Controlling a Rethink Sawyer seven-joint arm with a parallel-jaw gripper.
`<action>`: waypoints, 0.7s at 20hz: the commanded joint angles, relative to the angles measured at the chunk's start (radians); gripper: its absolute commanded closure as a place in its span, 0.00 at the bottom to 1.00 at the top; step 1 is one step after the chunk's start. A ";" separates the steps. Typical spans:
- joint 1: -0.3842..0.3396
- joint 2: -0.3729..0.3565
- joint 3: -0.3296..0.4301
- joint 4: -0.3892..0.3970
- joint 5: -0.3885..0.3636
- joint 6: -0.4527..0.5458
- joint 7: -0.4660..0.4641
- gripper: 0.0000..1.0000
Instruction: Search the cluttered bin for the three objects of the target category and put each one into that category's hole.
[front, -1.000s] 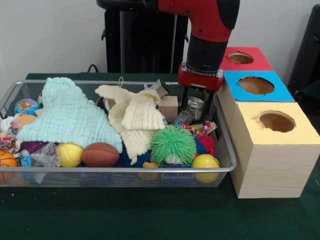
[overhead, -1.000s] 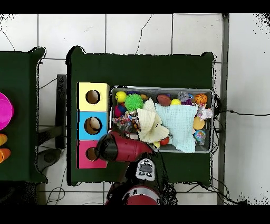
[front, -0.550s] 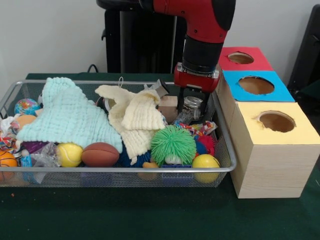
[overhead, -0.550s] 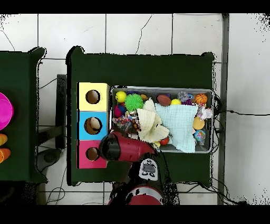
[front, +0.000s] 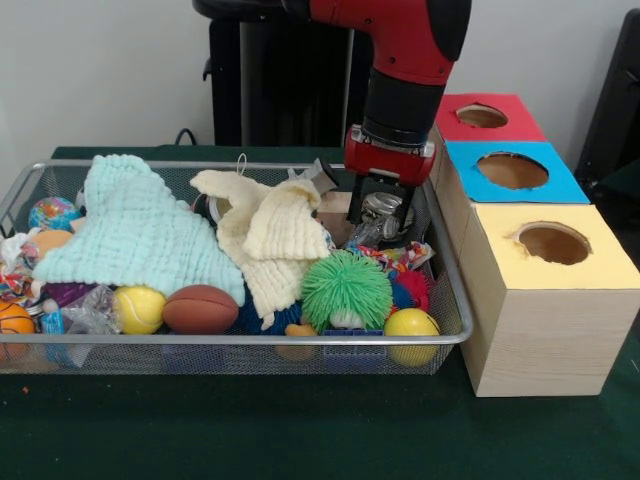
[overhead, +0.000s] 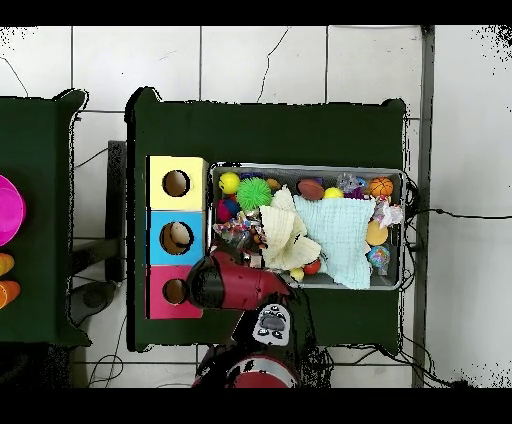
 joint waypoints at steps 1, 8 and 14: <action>0.021 0.027 -0.017 -0.018 0.060 -0.114 0.237 0.00; 0.056 0.038 -0.048 0.002 0.104 -0.212 0.264 0.00; 0.067 0.042 -0.060 -0.002 0.137 -0.236 0.235 1.00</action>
